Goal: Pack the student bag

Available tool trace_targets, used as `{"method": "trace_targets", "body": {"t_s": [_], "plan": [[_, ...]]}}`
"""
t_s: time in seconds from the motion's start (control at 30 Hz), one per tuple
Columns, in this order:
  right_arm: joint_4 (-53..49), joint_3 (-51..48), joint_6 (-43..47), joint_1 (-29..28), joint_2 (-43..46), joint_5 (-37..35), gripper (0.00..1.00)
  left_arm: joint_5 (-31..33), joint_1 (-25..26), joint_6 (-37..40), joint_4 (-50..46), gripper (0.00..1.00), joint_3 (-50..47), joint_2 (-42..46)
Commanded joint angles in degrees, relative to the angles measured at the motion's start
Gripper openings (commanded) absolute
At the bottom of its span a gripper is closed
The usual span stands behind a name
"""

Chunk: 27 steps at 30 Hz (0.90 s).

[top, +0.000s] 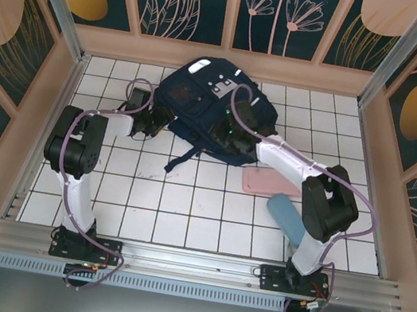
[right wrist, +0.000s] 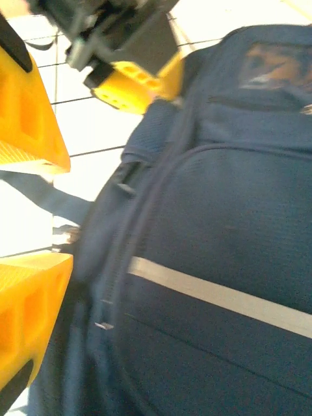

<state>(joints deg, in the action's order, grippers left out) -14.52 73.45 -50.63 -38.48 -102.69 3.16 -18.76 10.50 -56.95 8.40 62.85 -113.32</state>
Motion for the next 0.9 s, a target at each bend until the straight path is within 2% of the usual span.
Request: {"method": "trace_targets", "body": {"t_s": [0.0, 0.1, 0.23, 0.37, 0.6, 0.77, 0.87], "plan": [[-0.86, -0.81, -4.33, -1.51, -1.54, -2.15, 0.37, -1.8, -0.04, -1.15, 1.3, 0.5, 2.43, -1.34], [-0.71, 0.76, -4.41, -3.15, -4.09, -1.53, 0.36, -2.98, -0.05, -1.1, 2.29, 0.4, 3.22, -2.58], [-1.28, 3.14, -5.33, -5.65, -7.8, -2.02, 0.33, -3.91, -0.11, -1.41, 4.29, 0.15, 2.86, -2.42], [-1.29, 5.08, -6.92, -6.87, -10.4, -3.09, 0.31, -4.78, -0.09, -0.85, 5.69, 0.0, 1.64, -0.19], [-3.6, 6.66, -11.23, -7.97, -12.24, -9.84, 0.25, -8.58, -0.07, 0.77, 7.13, 0.0, 0.54, 2.91], [-7.11, 9.34, -10.62, -8.28, -14.39, -13.56, 0.25, -10.26, 0.13, 1.11, 7.31, 0.0, 0.43, 3.63], [-8.66, 9.61, -11.49, -8.54, -15.09, -14.81, 0.29, -10.92, 0.12, 1.22, 7.25, 0.0, 0.64, 3.8]]}}
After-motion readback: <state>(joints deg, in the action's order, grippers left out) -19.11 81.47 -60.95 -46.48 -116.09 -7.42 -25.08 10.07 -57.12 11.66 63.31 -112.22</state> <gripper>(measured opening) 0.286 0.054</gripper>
